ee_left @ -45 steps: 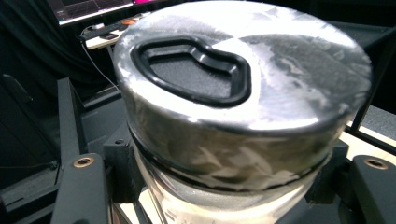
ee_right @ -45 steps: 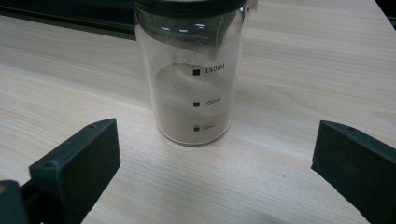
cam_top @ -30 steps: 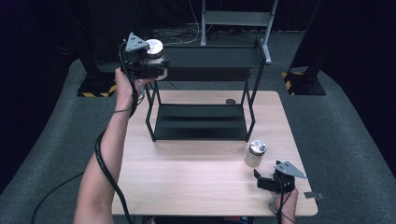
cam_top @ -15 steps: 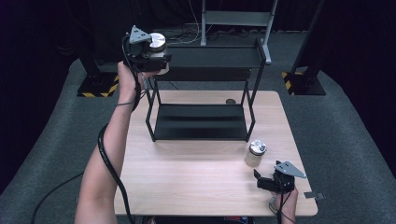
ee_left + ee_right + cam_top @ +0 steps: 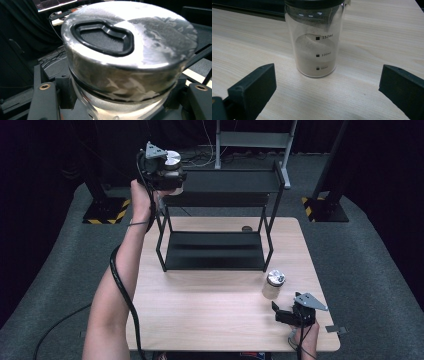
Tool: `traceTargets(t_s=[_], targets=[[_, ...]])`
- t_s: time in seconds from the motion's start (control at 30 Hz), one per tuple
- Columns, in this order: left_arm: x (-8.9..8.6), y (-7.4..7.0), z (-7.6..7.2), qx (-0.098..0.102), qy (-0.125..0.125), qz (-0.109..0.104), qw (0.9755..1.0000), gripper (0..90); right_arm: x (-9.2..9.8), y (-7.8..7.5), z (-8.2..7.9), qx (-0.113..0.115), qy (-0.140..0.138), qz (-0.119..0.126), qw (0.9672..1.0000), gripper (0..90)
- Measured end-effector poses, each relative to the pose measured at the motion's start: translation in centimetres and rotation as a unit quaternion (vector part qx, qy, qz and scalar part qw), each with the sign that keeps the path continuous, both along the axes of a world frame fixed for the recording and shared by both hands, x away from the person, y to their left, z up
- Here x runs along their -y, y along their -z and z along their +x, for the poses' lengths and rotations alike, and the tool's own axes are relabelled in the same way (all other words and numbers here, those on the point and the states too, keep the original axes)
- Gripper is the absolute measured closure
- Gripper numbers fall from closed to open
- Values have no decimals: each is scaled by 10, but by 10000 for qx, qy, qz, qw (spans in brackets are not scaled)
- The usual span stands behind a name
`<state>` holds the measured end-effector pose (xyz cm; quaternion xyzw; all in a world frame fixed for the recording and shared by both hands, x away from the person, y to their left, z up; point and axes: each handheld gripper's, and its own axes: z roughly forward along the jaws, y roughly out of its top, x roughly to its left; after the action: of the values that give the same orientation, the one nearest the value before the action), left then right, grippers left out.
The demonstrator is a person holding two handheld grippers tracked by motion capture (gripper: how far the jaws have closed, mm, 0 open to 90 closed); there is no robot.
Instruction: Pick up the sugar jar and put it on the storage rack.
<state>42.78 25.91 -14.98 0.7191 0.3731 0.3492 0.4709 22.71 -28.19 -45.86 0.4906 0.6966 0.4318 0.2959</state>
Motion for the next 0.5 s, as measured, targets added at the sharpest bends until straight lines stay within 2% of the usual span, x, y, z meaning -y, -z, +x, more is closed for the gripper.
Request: traceTargets(t_s=[0.5], targets=[[2, -5, 22, -261, -205, -71, 9994, 307, 0, 0, 0, 11, -6, -15, 10000, 0]])
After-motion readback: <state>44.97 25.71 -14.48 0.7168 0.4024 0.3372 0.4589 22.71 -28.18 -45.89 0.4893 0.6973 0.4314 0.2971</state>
